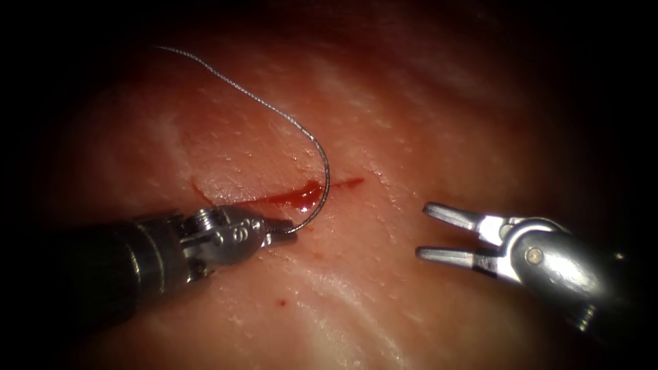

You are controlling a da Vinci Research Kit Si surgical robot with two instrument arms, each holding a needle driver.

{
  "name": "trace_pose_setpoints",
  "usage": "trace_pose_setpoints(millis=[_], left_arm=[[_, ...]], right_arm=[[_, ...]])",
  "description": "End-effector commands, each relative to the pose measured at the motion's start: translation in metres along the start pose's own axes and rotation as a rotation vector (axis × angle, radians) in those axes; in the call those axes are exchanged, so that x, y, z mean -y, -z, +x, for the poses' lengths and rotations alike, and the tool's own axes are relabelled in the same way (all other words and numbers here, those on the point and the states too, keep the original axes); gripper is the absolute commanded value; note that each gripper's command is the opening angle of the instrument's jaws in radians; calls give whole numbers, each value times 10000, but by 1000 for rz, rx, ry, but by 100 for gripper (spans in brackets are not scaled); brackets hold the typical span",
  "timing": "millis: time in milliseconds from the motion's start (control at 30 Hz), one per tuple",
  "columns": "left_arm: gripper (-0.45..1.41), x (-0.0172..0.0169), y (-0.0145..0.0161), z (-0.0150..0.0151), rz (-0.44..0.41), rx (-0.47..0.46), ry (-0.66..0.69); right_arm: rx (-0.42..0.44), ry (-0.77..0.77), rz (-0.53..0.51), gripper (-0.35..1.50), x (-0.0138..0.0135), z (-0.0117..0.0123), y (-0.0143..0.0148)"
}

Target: Wound Closure

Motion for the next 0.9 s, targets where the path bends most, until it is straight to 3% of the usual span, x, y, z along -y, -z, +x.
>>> trace_pose_setpoints(millis=[33, 233, 400, 467, 533, 567, 900], left_arm=[[-45, 2, -2, 3, -2, -4, -1], [-45, 7, 14, 7, 12, -75, -22], [-45, 8, 28, 11, 41, -136, -151], [-45, 8, 30, 8, 60, -162, -250], [-45, 9, 31, 7, 73, -173, -287], [-45, 10, 32, 5, 110, -211, -367], [-45, 9, 43, 0, 239, -332, -535]], right_arm=[[-2, -53, 2, 29, -4, 0, -9], [-2, -157, -1, 34, -11, -1, -11], [-38, -345, 10, 46, -23, -5, -16], [-70, -432, -5, 66, -33, -7, -19], [-76, -462, 0, 71, -36, -7, -20], [-87, -510, 20, 73, -40, -9, -23], [-100, -646, 88, 74, -55, -12, -39]])
